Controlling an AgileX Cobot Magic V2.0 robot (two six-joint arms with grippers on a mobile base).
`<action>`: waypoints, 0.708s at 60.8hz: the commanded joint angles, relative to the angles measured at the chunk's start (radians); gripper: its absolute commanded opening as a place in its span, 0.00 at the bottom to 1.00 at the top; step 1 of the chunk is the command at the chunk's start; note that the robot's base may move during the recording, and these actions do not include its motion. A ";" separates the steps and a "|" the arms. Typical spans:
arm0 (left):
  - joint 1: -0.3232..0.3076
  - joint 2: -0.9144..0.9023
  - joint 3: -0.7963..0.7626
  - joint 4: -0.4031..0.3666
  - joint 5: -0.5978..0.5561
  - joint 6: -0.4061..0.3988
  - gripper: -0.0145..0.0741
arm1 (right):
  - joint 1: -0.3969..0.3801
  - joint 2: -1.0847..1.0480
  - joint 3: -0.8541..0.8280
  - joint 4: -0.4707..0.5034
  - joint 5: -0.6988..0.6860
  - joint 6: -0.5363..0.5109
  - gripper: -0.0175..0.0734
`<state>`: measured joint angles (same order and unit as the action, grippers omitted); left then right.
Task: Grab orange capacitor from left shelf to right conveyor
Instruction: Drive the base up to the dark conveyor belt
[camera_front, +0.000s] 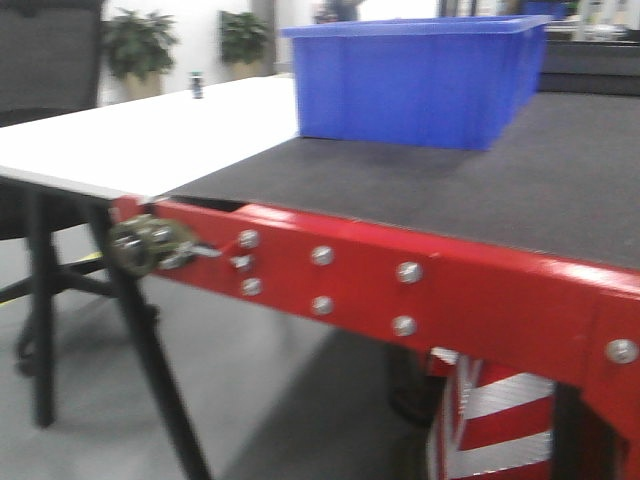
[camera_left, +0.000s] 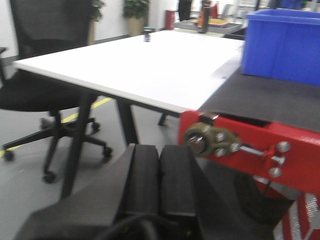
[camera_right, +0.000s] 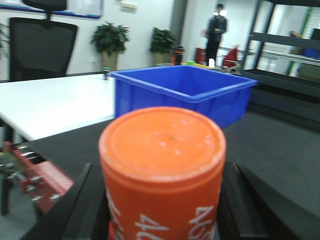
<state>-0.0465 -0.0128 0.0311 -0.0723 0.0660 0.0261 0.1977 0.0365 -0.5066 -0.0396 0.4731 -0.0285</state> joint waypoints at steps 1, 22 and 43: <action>0.001 -0.011 -0.003 -0.002 -0.090 -0.002 0.02 | -0.003 0.017 -0.023 -0.008 -0.098 -0.009 0.25; 0.001 -0.011 -0.003 -0.002 -0.090 -0.002 0.02 | -0.003 0.017 -0.023 -0.008 -0.098 -0.009 0.25; 0.001 -0.011 -0.003 -0.002 -0.090 -0.002 0.02 | -0.003 0.017 -0.023 -0.008 -0.098 -0.009 0.25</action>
<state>-0.0465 -0.0128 0.0311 -0.0723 0.0660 0.0261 0.1977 0.0365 -0.5066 -0.0396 0.4731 -0.0285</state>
